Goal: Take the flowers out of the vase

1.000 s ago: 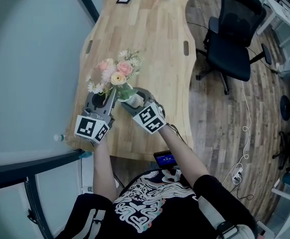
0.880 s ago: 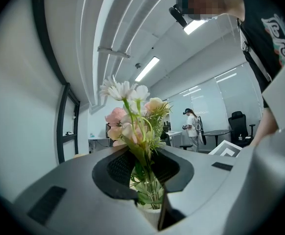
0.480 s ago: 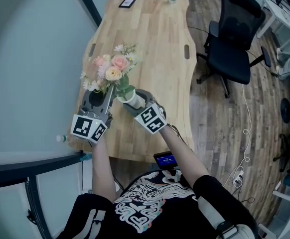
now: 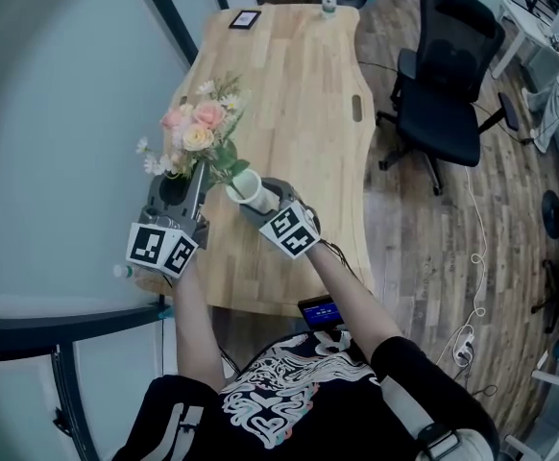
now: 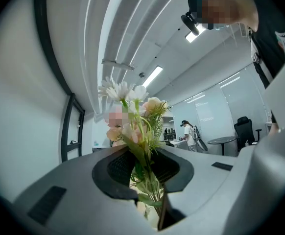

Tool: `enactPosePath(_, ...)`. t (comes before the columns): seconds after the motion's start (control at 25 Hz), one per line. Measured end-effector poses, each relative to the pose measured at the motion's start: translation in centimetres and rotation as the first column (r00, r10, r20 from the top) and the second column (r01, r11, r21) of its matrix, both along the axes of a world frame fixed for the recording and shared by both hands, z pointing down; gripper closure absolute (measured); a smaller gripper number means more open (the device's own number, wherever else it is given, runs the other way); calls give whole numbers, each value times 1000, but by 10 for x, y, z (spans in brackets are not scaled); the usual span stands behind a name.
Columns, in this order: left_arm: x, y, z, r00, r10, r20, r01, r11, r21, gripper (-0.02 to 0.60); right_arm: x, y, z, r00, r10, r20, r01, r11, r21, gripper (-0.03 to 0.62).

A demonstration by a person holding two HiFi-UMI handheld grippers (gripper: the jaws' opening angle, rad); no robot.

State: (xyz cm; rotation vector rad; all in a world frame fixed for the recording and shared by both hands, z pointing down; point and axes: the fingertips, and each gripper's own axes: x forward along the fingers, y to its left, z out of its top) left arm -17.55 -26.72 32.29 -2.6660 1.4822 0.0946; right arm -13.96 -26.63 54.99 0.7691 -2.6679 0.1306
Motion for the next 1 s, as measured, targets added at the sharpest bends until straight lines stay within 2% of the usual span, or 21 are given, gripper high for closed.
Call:
enactPosePath(0.36,-20,12,-30,995,-35,-95,38,999,36,492,0,4,1,1000,9,0,-9,1000,-11,313)
enactPosePath(0.56,-45,20,-45,985,-80,-155,90,995,54,492,-1,3,-10,1000,-10,16,10,1000,-1,312)
enactPosePath(0.76,-56,26,-55,981,-123,-147,135,988,78,492,3,3,-15,1000,5,23,-5,1000,-14,312)
enactPosePath(1.0,-72,34,-62,955,-128,-268,152,986,70,492,11,9,-21,999,35,39,-36,999,10,312)
